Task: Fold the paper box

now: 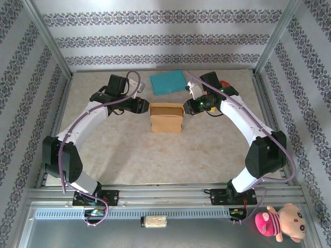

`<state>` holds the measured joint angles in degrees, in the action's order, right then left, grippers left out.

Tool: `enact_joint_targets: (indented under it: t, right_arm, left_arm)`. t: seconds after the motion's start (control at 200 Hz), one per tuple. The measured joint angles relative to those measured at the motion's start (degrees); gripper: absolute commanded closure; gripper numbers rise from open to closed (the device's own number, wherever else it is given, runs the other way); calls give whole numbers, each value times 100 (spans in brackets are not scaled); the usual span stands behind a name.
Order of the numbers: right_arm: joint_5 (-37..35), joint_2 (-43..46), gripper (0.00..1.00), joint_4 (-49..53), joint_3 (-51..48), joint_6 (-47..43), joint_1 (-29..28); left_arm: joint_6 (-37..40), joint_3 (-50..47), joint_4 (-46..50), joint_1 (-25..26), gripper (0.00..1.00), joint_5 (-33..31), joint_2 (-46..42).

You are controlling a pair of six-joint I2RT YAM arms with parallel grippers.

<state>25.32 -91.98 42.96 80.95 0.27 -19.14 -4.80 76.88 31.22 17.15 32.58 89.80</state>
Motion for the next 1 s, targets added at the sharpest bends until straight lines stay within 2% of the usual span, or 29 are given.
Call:
enact_joint_targets:
  t: [0.2,0.405,0.66,0.999]
  right_arm:
    - [-39,-4,95,7,55,39,-26]
    - [-136,-66,93,48,168,90,-92]
    - [-345,-81,93,127,358,304,-129]
    - [-450,-280,93,131,485,1504,-129]
  left_arm:
    - [-2,114,11,83,75,0,210]
    - [-7,116,37,125,90,-9,284]
    - [-136,177,107,160,91,-24,286]
    - [-575,190,96,271,92,-155,341]
